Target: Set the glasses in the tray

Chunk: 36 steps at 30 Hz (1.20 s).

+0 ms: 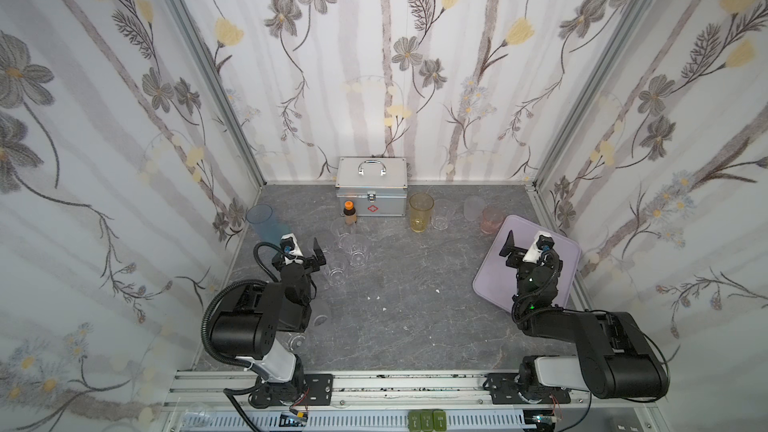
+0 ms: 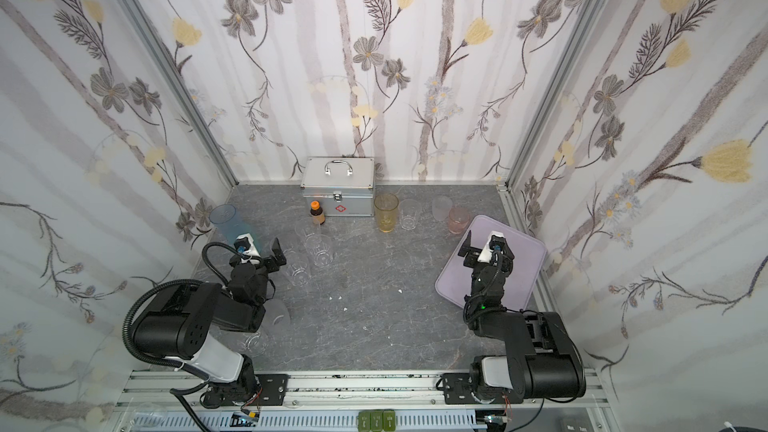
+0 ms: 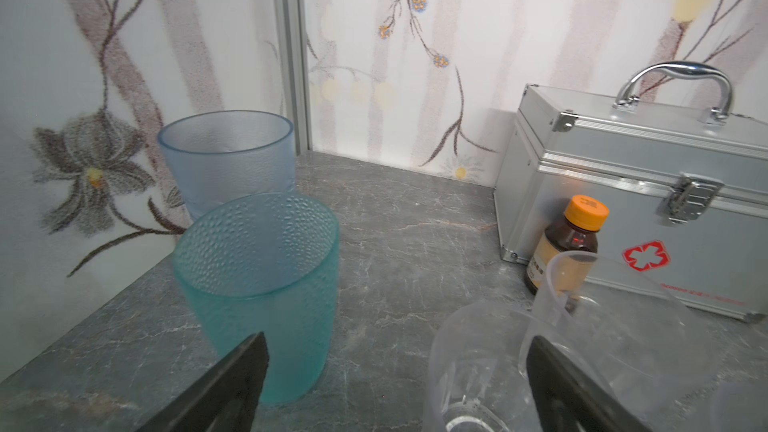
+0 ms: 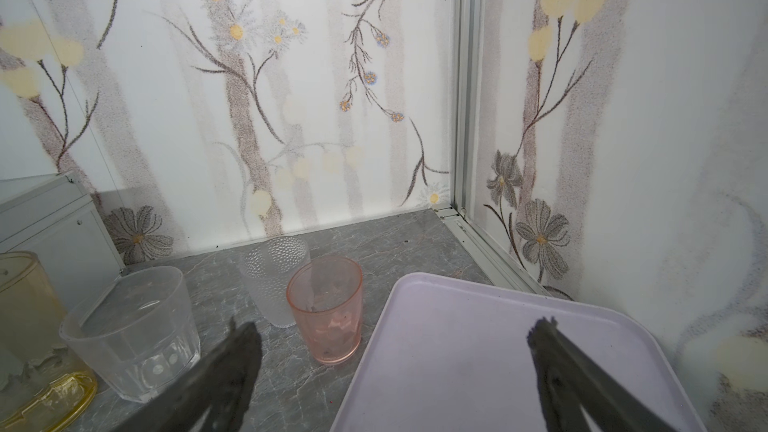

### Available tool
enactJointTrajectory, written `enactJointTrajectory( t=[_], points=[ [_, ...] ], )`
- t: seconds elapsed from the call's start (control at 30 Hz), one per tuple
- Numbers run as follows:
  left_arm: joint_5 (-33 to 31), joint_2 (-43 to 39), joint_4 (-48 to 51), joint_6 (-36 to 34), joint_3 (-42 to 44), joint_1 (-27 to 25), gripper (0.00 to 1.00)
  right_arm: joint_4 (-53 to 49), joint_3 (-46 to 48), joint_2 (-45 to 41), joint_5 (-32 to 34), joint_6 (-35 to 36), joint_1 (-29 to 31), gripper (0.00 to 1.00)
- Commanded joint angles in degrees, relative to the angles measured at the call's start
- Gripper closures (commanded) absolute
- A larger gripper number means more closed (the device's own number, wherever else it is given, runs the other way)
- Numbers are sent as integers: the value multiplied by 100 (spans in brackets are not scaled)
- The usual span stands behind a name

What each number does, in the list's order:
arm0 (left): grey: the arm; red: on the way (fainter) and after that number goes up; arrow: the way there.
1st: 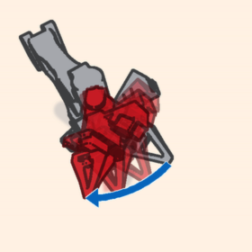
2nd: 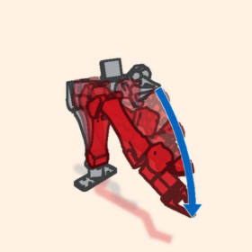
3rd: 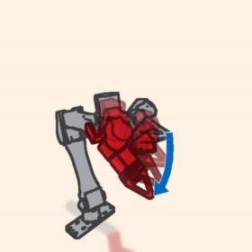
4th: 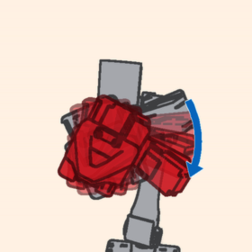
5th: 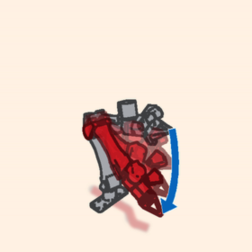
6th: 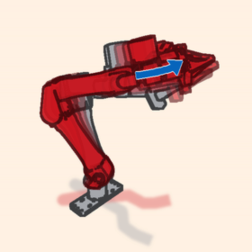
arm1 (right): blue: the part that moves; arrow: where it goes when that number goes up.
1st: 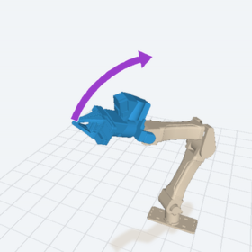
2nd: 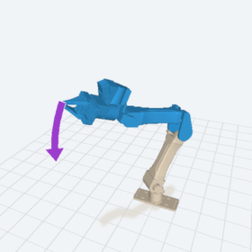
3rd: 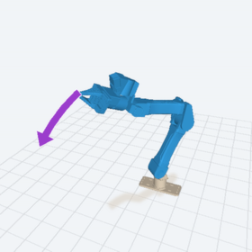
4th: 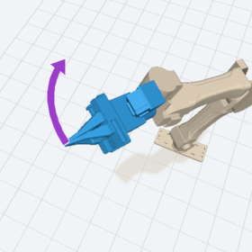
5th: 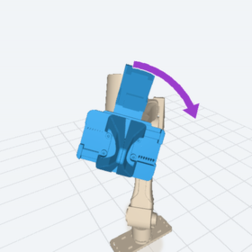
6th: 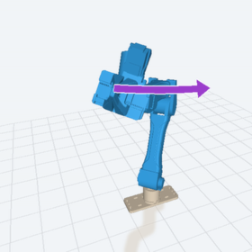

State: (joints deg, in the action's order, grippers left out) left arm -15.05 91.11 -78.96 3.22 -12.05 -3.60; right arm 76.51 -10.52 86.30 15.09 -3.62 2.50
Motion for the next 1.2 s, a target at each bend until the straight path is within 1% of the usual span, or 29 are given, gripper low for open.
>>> enactJointTrajectory(
  t=[0.0,0.1,0.23,0.33,0.4,0.47,0.57,0.63,0.67,0.7,0.73,0.77,0.8,0.87,0.93,1.03,1.1,1.17],
  points=[
    [-141,-23,-88,170,-12,25,0,2,-2,3,-103,-16,1,0],
    [-69,-165,-91,122,44,8,0,35,7,-34,-124,-16,-10,0],
    [-164,-427,-71,104,148,-35,0,-886,-189,-612,-31,-1,5,0],
    [-459,-603,-39,100,199,-110,0,-1422,-339,-825,79,-104,18,0],
    [-810,-747,51,134,200,-172,0,-1857,-521,-977,149,-124,56,0],
    [-1164,-995,320,165,174,-244,0,-2813,-906,-1196,477,-391,117,0],
    [-1942,-1381,997,264,-88,-366,0,-4977,-1867,-1425,1317,-1252,267,0],
    [-2705,-1704,1649,347,-348,-481,0,-6489,-2616,-1457,1247,-1873,277,0],
    [-3025,-1861,2135,462,-510,-513,0,-6912,-2826,-1442,1312,-2319,267,0],
    [-3474,-2066,2818,709,-744,-536,0,-7374,-2989,-1411,1230,-2940,172,0],
    [-3777,-2206,3368,983,-919,-537,0,-7478,-3063,-1394,397,-3099,-100,0],
    [-3943,-2358,3922,1259,-1062,-537,0,-7432,-3070,-1397,-680,-3070,-351,0],
    [-3935,-2500,4345,1435,-1185,-537,0,-7442,-3061,-1396,-1247,-3103,-458,0],
    [-3716,-2732,5159,1650,-1459,-537,0,-7617,-3060,-1452,-1597,-3176,-431,6],
    [-3578,-2816,6058,1686,-1929,-537,0,-7969,-3075,-1523,-1667,-3183,-258,10],
    [-3332,-2833,6675,1856,-2365,-537,0,-8610,-3078,-1546,-1518,-3113,68,10],
    [-2728,-3042,6692,2111,-2414,-522,0,-8986,-3016,-1503,-1508,-3111,283,10],
    [-2121,-3410,6685,2660,-2341,-437,0,-9212,-2867,-1474,-1511,-3192,584,9]
  ],
)
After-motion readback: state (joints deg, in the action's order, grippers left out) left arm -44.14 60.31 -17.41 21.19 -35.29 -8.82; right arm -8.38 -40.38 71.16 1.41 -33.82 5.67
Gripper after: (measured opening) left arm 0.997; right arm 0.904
